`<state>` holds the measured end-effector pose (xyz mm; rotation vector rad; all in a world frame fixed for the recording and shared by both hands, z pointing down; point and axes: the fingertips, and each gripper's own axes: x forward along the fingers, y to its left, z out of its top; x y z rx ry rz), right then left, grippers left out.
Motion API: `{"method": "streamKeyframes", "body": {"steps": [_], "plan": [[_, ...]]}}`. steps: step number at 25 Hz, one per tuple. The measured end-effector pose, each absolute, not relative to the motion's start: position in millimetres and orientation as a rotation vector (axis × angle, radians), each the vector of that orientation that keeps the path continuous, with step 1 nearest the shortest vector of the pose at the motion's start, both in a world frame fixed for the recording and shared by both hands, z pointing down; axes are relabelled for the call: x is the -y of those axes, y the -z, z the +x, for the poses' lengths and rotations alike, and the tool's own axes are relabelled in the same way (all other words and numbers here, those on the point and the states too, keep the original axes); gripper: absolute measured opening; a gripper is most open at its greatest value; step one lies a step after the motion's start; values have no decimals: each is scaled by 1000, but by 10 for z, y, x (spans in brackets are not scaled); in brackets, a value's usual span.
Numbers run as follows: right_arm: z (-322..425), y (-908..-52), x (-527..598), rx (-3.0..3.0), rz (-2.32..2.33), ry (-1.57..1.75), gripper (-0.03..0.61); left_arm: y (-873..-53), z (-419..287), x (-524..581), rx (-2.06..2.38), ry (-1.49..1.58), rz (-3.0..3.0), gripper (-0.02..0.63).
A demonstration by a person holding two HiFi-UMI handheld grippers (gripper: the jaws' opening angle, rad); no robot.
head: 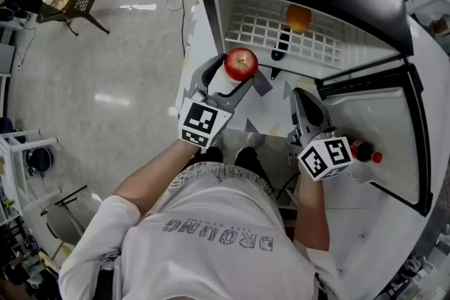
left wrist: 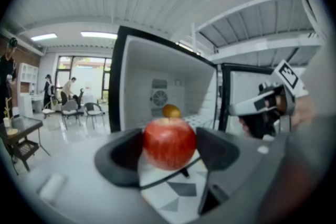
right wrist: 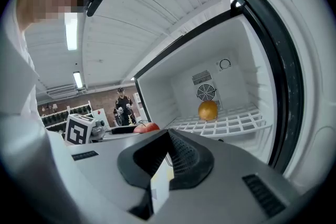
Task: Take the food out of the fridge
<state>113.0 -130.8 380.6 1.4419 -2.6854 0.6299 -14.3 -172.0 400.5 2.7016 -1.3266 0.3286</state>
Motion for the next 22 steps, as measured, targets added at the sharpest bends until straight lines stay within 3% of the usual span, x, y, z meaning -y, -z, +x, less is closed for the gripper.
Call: {"method": "streamKeyframes", "body": {"steps": [22], "plan": [[979, -3580, 1176, 2678, 1554, -560, -8, -3631, -363, 1414, 1123, -237, 2828, 325]]}}
